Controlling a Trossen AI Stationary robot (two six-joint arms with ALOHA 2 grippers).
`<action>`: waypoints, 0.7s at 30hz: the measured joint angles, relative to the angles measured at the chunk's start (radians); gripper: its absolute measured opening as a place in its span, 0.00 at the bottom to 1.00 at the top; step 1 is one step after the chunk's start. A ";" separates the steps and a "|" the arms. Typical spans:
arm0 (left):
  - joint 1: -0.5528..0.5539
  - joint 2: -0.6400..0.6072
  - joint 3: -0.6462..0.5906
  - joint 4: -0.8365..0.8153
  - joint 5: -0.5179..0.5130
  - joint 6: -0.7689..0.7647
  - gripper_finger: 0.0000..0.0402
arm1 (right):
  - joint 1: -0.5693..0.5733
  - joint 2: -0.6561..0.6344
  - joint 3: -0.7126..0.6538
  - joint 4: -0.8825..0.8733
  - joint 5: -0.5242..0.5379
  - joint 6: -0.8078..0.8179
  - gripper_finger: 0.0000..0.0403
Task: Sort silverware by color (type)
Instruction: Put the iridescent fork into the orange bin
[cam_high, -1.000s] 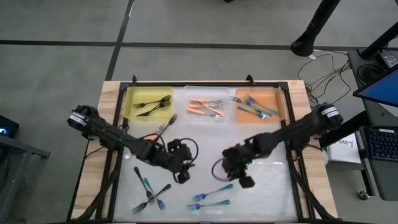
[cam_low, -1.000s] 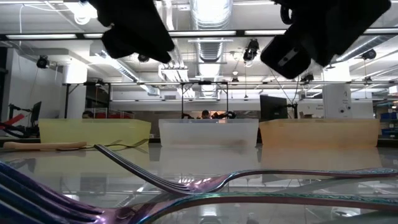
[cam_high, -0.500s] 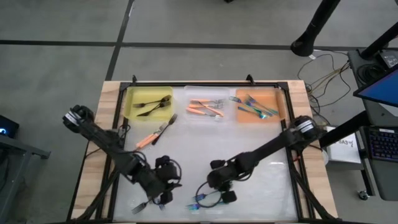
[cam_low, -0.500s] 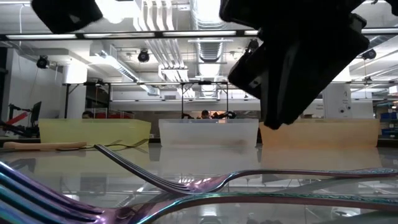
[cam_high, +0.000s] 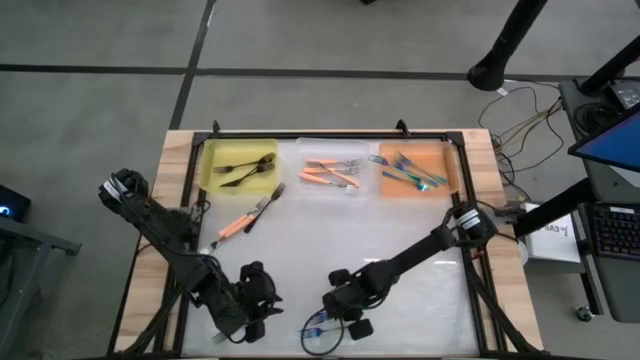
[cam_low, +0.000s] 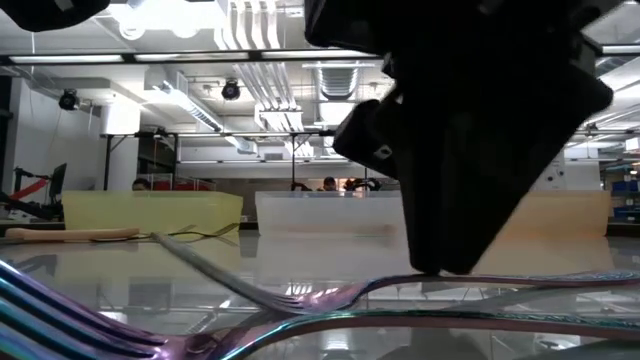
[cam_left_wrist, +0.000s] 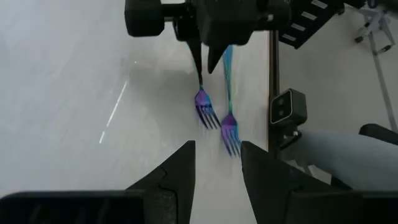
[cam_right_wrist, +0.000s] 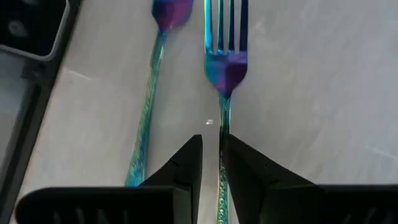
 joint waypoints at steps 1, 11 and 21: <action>-0.002 0.000 0.000 0.000 0.000 -0.001 0.27 | 0.000 0.008 0.009 0.001 -0.001 0.001 0.15; -0.004 0.000 0.000 0.001 0.000 -0.002 0.27 | 0.001 0.039 0.057 -0.015 0.009 -0.017 0.15; -0.004 0.000 0.000 -0.001 0.000 0.020 0.27 | 0.002 -0.004 0.068 -0.081 -0.007 -0.045 0.18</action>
